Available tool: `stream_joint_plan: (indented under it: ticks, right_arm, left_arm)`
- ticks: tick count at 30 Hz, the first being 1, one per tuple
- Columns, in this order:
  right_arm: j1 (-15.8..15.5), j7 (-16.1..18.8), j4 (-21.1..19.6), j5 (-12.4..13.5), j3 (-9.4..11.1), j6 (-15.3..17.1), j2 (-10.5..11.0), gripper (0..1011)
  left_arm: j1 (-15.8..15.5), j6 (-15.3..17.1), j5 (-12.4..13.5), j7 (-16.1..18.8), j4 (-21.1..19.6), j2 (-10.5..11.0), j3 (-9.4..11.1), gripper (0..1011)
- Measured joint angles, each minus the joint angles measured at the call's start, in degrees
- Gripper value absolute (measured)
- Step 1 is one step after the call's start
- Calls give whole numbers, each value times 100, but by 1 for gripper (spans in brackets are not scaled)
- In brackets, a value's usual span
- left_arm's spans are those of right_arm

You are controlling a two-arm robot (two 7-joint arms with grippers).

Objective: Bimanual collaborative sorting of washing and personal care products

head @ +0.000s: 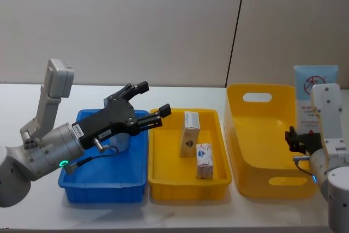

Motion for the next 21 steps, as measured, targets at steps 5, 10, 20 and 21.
stream_joint_plan:
  ticks: [5,10,20,21]
  right_arm:
    - [-17,19,-16,10,18,55,7,778]
    - [-22,27,-26,14,25,78,11,921]
    - [-32,38,-34,23,36,116,15,1003]
    - [-33,40,-35,24,37,120,16,1003]
  left_arm:
    - [0,0,0,0,0,0,0,1001]
    - [0,0,0,0,0,0,0,1001]
    - [0,0,0,0,0,0,0,1001]
    - [0,0,0,0,0,0,0,1001]
